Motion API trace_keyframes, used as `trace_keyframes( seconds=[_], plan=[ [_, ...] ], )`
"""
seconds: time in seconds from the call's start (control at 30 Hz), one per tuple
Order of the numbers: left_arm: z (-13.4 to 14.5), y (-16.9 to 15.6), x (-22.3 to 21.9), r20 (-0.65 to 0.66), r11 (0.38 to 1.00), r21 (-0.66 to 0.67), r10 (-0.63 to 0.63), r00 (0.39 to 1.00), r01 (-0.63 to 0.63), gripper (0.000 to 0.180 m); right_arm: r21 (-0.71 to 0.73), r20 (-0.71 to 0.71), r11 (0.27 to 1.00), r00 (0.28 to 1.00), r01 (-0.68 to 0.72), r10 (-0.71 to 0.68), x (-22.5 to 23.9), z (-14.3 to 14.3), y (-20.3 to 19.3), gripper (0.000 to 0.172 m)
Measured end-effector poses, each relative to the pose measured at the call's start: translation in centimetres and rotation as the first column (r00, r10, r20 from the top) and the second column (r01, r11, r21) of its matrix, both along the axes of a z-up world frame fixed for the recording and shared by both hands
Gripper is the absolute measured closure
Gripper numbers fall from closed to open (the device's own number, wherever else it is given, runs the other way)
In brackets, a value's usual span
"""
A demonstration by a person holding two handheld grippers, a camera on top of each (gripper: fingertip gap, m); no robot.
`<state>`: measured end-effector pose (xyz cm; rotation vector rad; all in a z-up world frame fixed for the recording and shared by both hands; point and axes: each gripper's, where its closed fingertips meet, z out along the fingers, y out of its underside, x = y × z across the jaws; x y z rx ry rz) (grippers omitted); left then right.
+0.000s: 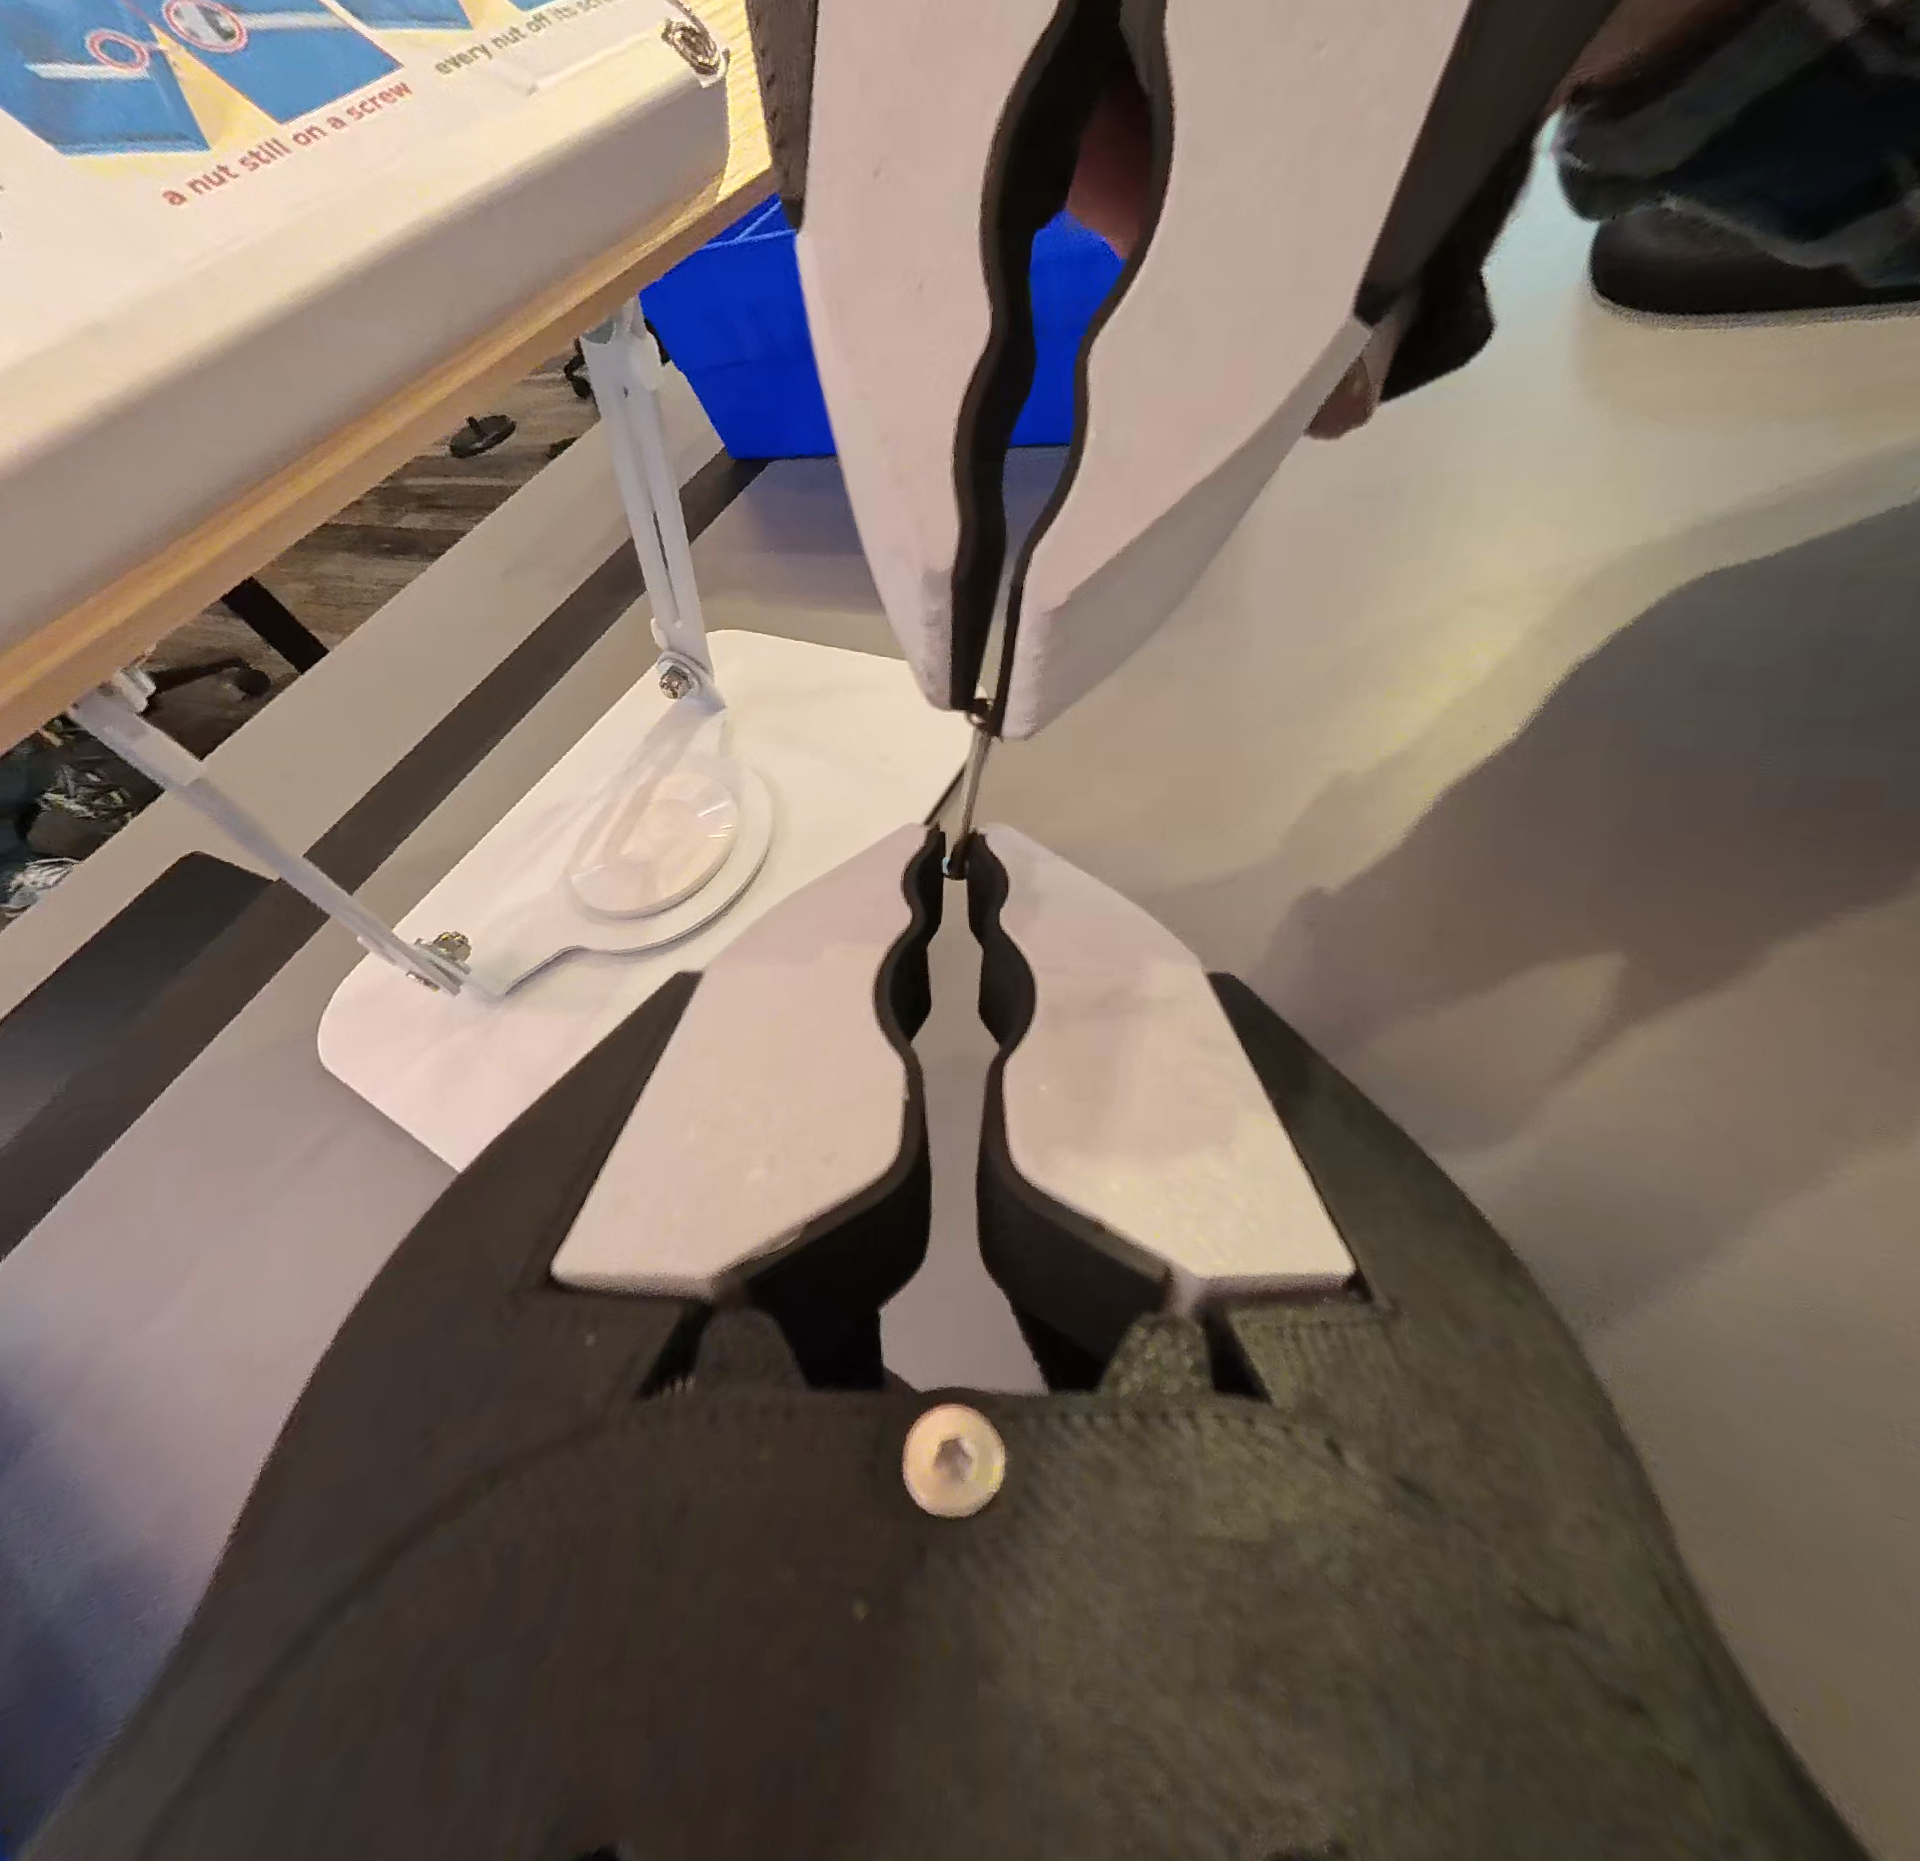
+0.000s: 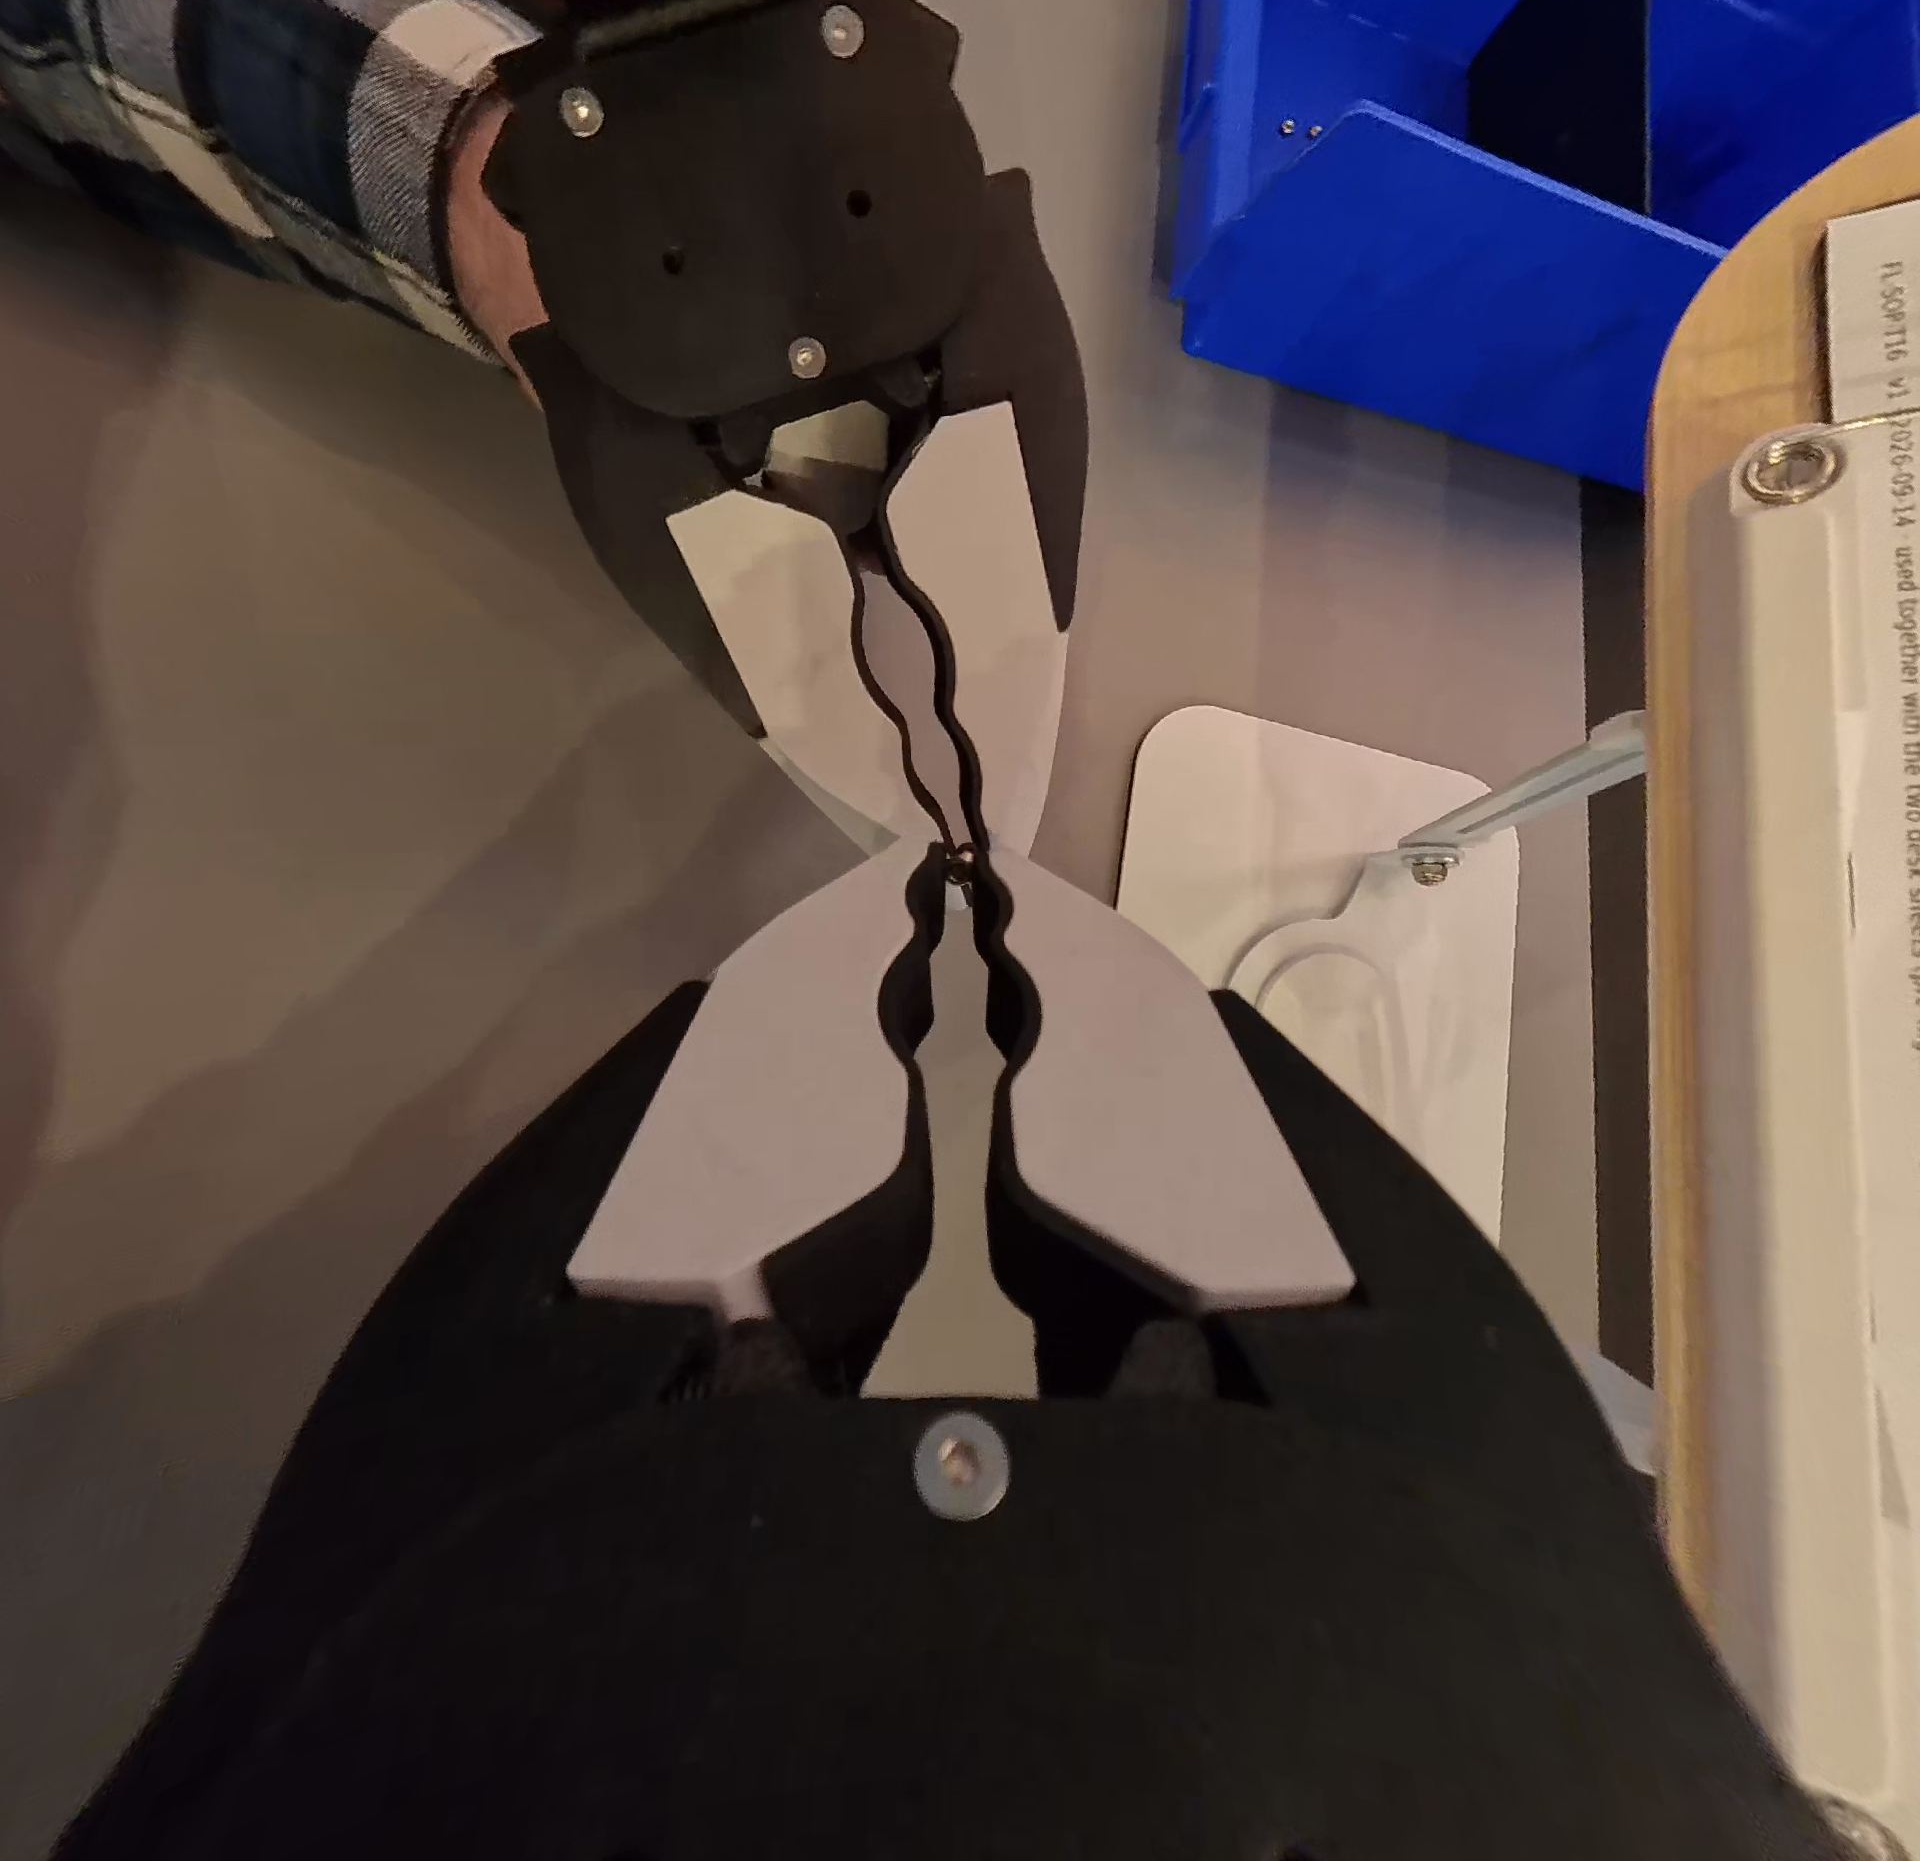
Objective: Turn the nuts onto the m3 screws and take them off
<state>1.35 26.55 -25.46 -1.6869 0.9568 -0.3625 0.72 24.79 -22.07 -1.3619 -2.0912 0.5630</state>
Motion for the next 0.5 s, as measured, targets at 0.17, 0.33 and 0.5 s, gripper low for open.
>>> trace_keyframes(
  seconds=[0.17,0.33,0.5],
  plan=[
    [-0.1,0.4,-0.4,-0.034,0.998,0.025,0.051,0.998,-0.05,0.177,-0.013,-0.03,0.997,0.997,0.072,-0.072,-0.1,-0.1,0.4,0.166],
    [-0.3,0.9,-0.7,-0.088,0.992,0.058,0.113,0.99,-0.108,0.177,-0.039,-0.057,0.987,0.986,0.156,-0.158,-0.1,-0.4,1.0,0.166],
    [-0.3,1.2,-0.8,-0.093,0.989,0.063,0.14,0.986,-0.134,0.177,-0.099,-0.096,0.964,0.962,0.245,-0.255,-0.2,-0.4,1.5,0.167]
  ],
)
